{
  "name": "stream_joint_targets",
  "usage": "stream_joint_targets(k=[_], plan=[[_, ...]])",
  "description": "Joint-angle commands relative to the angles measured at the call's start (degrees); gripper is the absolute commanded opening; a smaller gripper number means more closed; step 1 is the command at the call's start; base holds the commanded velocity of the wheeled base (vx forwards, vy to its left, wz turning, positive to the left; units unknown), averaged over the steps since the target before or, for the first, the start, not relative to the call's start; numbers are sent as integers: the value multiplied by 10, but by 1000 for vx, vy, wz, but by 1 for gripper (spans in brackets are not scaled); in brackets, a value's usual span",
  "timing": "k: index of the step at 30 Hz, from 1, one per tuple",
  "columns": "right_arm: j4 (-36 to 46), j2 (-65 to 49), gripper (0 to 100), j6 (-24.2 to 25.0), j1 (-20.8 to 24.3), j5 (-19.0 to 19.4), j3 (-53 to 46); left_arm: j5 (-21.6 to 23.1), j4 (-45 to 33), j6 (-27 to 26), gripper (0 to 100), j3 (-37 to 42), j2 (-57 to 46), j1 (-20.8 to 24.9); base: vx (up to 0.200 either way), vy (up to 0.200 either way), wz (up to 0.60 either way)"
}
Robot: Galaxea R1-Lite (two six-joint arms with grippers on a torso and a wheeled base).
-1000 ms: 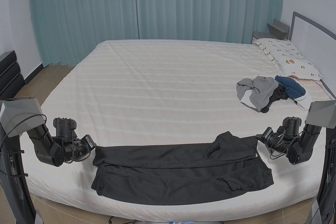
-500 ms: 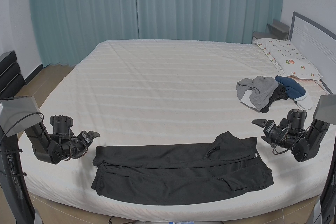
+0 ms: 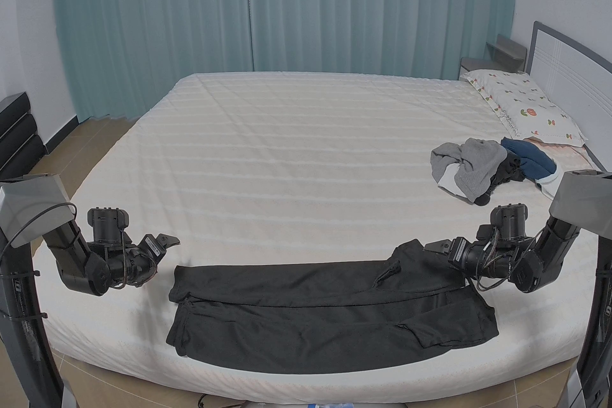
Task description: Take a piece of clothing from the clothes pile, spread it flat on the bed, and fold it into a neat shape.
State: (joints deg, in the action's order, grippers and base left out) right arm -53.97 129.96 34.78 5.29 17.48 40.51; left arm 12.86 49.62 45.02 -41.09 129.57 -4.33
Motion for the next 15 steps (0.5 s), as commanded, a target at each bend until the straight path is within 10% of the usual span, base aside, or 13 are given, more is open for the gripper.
stream_joint_targets(k=[1,9,10,15], plan=[[7,34,100,-6,2,-1,30,0,1,0,100,0,5,-2,0,0,0],[8,58,100,-16,1,-2,50,0,2,0,100,0,8,-1,0,0,0],[8,60,0,-18,1,-2,48,0,1,-1,100,0,8,-1,0,0,0],[7,55,0,-38,-5,-1,35,0,2,-4,100,1,9,0,0,0,0]])
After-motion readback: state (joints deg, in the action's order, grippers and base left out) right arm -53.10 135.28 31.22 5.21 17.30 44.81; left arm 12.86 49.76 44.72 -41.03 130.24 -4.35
